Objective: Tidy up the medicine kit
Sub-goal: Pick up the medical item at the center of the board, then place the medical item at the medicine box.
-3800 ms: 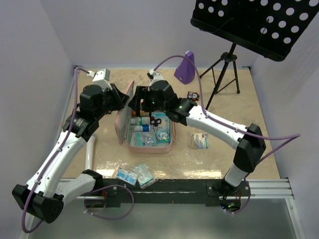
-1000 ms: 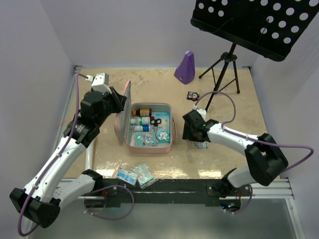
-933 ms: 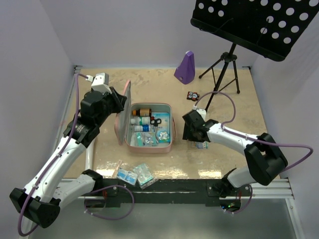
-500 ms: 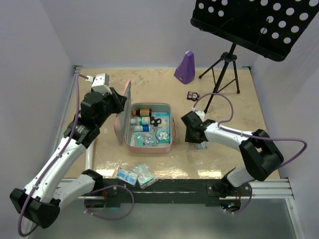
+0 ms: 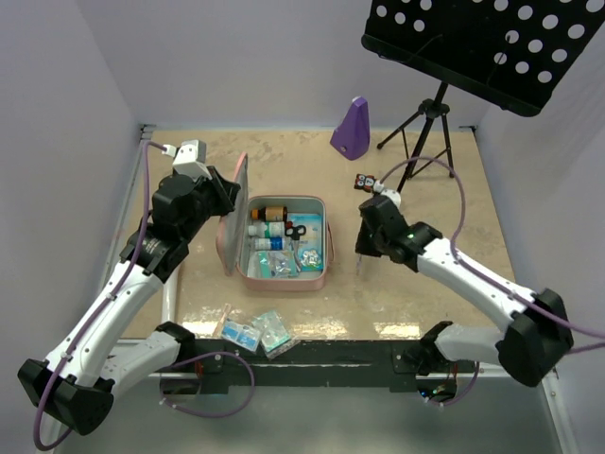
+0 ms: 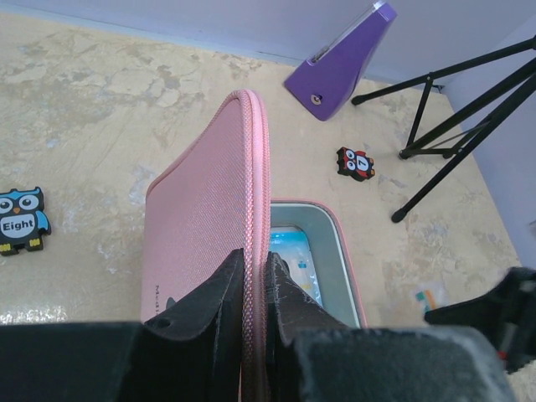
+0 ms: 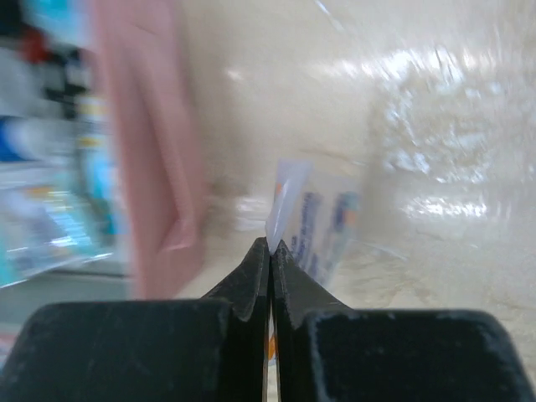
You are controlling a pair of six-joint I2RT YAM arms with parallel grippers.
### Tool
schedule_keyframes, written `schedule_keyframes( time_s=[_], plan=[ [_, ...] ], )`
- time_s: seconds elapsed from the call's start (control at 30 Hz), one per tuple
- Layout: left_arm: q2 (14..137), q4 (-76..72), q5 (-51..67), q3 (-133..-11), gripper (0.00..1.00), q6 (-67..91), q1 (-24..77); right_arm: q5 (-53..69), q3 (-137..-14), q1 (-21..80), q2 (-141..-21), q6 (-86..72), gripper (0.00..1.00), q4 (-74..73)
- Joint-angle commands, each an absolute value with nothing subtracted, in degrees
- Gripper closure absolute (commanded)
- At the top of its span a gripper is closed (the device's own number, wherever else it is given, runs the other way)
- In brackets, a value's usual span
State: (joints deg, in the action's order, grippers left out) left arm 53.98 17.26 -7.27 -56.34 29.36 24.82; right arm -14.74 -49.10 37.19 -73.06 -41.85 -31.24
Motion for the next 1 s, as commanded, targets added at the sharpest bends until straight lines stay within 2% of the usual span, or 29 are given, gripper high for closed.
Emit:
schedule_keyframes(
  time_s=[0.0,0.47,0.67,0.97],
  plan=[
    [54.05,19.78,-6.42,-56.33,1.0,29.44,24.61,-8.29,-58.35,37.53,-64.26,-39.12,1.0,-29.9],
    [52.12,19.6,-4.05,-58.88,1.0,35.77,24.61,21.25,-59.85,38.06,-65.74,-39.28,1.0,7.45],
    [51.42,17.76,-3.69,-58.36,1.0,38.75,24.61,25.75,-60.91,40.78,-71.36,-45.43,1.0,20.28],
    [48.34,16.78,-6.76,-57.22,1.0,42.36,24.61,25.31,-59.24,45.61,-78.31,-57.11,1.0,40.67]
  ],
)
